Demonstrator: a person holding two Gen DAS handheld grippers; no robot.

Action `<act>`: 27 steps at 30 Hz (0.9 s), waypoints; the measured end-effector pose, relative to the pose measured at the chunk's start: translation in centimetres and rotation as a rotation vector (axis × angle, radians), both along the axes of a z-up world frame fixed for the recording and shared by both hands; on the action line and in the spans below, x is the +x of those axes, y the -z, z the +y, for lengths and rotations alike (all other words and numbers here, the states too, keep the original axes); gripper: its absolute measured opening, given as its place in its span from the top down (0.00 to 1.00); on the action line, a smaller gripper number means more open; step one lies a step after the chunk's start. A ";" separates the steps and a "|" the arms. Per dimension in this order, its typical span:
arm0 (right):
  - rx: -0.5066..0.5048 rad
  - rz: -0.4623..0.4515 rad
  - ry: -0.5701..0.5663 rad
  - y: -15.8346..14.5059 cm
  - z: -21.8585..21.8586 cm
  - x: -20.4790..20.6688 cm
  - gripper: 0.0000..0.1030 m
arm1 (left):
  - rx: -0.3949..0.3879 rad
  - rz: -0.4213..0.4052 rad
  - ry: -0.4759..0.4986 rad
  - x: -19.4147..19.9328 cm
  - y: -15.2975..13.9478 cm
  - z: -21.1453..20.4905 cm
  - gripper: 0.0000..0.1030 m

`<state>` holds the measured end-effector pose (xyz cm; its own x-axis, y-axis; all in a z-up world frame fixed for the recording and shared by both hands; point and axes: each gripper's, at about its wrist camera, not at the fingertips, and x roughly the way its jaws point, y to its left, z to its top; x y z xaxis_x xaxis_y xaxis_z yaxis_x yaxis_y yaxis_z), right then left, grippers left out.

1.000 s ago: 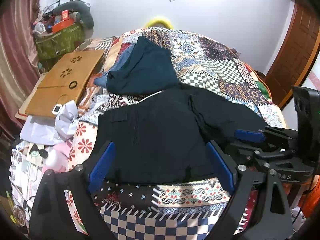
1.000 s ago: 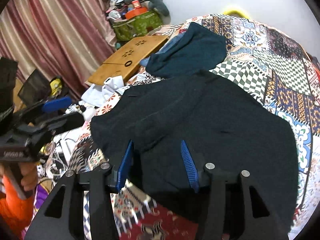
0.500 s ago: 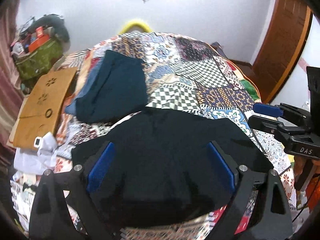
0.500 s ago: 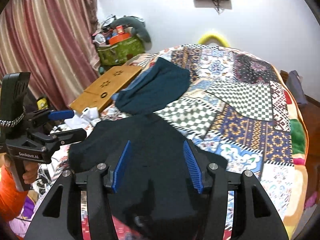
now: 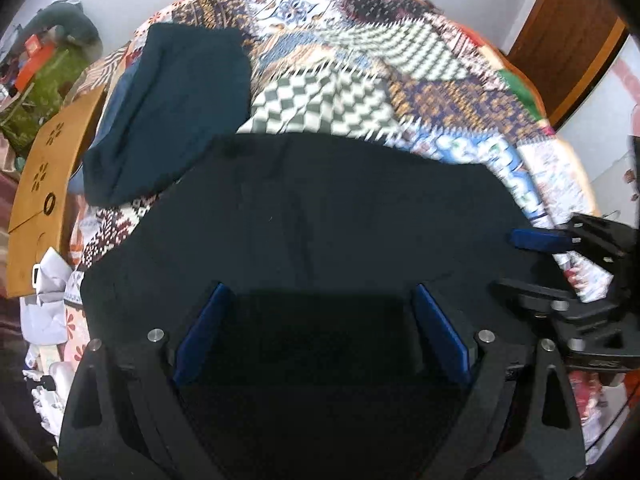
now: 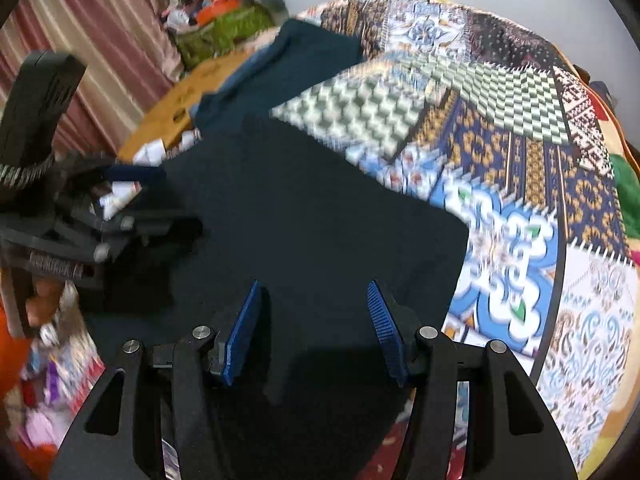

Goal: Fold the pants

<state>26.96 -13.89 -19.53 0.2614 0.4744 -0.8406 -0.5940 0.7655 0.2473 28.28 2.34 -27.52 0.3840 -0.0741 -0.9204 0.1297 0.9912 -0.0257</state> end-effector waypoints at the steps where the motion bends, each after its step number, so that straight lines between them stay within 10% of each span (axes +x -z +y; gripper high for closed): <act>1: 0.002 -0.008 -0.001 -0.1 -0.4 -0.4 0.50 | -0.003 -0.019 0.004 -0.4 0.2 0.2 0.07; 27: 0.006 -0.037 0.187 -1.4 -6.4 -5.4 0.46 | 0.029 -0.208 -0.163 -8.3 -2.6 4.5 0.05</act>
<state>21.56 -20.27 -18.16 0.3759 0.4194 -0.8264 -0.4501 0.8621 0.2328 19.98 6.86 -24.93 0.5696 0.0300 -0.8214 -0.0327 0.9994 0.0138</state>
